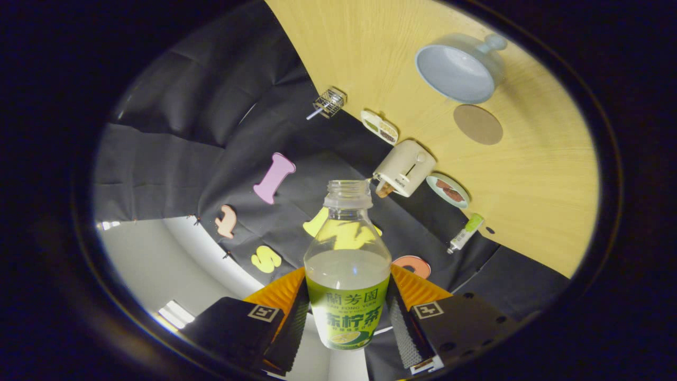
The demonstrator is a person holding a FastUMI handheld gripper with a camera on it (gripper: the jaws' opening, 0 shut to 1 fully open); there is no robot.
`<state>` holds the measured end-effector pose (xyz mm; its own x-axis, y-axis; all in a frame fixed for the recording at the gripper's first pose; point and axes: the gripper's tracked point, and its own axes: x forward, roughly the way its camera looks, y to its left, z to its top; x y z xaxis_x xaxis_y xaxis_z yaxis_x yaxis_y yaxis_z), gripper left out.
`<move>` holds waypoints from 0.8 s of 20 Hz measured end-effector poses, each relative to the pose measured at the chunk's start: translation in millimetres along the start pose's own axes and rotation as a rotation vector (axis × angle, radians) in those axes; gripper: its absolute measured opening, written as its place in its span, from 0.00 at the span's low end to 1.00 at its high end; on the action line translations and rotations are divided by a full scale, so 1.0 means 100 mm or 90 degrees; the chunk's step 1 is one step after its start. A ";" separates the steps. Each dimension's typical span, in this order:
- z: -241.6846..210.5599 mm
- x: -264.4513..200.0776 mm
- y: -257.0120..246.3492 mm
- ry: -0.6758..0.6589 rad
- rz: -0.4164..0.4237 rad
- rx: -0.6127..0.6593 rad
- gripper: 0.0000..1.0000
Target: Take the bottle from table, then pour the juice into the cup, finally place the bottle on the coaster
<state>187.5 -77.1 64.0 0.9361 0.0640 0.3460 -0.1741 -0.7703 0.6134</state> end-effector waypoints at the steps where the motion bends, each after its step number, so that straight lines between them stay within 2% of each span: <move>1: 0.01 0.00 0.00 -0.003 -0.002 -0.004 0.77; 8: 0.01 0.00 -0.05 -0.008 -0.015 -0.041 0.77; 12: 0.00 0.00 -0.23 -0.004 -0.064 -0.146 0.77; 16: 0.07 -0.07 -0.47 -0.003 -0.148 -0.289 0.77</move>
<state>191.1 -45.4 27.7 0.9670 0.1971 0.1614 -0.0757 -0.3827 0.9208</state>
